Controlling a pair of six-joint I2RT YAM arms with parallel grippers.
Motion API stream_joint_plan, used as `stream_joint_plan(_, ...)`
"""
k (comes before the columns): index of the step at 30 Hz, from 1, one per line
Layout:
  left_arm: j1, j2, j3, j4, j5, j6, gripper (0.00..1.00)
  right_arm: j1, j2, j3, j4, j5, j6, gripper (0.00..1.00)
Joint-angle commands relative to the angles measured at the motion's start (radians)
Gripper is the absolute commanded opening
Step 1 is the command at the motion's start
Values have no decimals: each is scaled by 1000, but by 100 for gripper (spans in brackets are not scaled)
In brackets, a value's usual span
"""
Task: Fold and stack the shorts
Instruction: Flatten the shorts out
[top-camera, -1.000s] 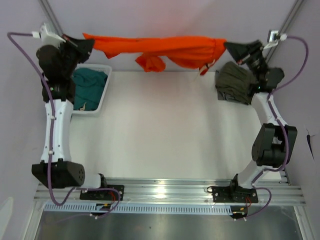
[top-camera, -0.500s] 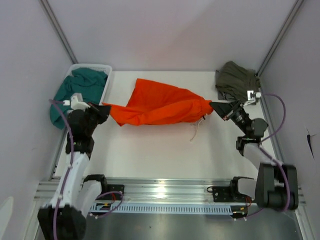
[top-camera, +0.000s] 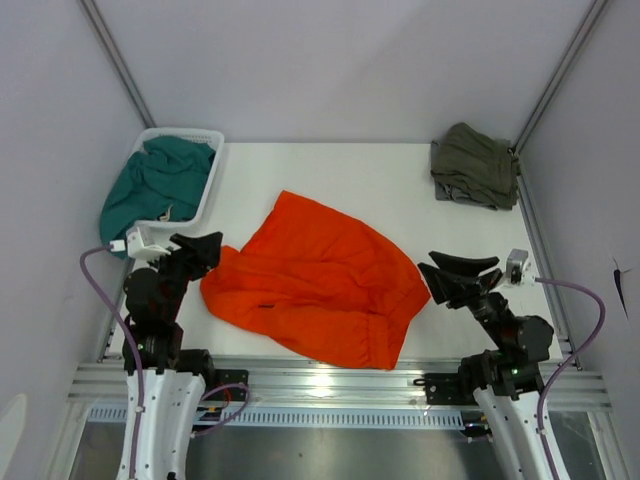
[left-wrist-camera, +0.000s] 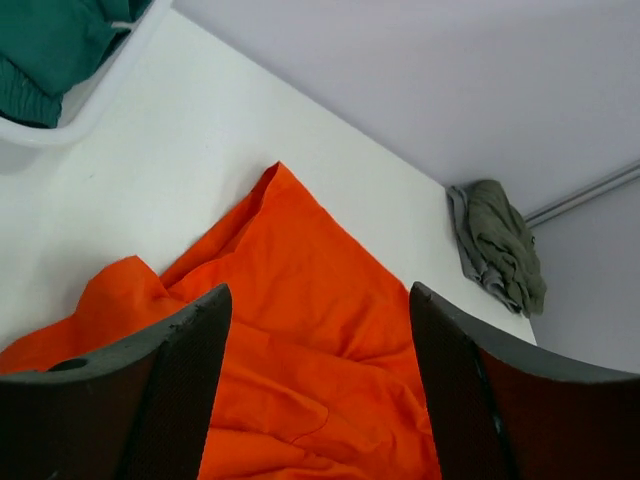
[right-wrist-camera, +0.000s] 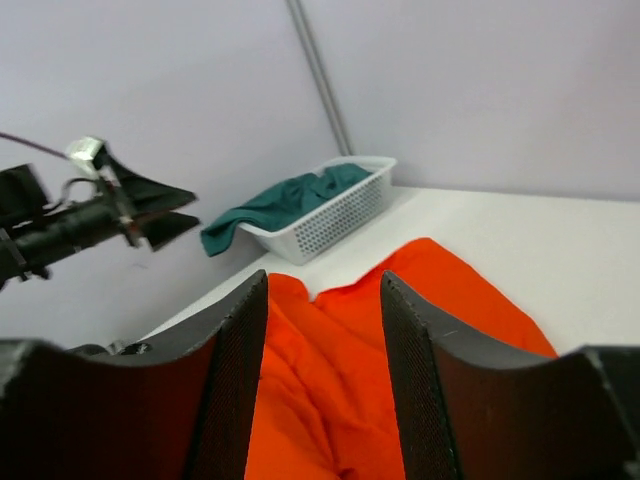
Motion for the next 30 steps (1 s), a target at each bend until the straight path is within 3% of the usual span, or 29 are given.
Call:
stream_joint_plan(1,-4,-83,50,-59,-36,30,75,8,-65,12,-258,100,-92,52)
stream_joint_plan(5,-2,-62,115,-96,-34,54,79,9,97,44,-311,91,-78,55)
stream_joint_plan(9,-2,119,162,-111,44,103,84,12,354,142,-518,167,-54,61)
stream_joint_plan(13,-14,410,224,-98,121,122,90,31,571,245,-693,301,15,65)
stream_joint_plan(19,-125,654,317,-81,69,122,92,78,579,308,-908,509,126,62)
stream_joint_plan(21,-168,701,330,-62,41,94,92,80,587,338,-997,572,155,65)
stream_joint_plan(22,-178,721,336,-29,39,85,93,81,596,344,-1019,588,187,75)
stream_joint_plan(25,-211,802,371,2,46,59,92,83,654,364,-1117,637,226,73)
stream_joint_plan(28,-225,863,417,28,49,50,92,72,645,317,-1108,567,276,73)
stream_joint_plan(30,-235,896,445,39,62,40,92,20,613,232,-1021,423,328,74)
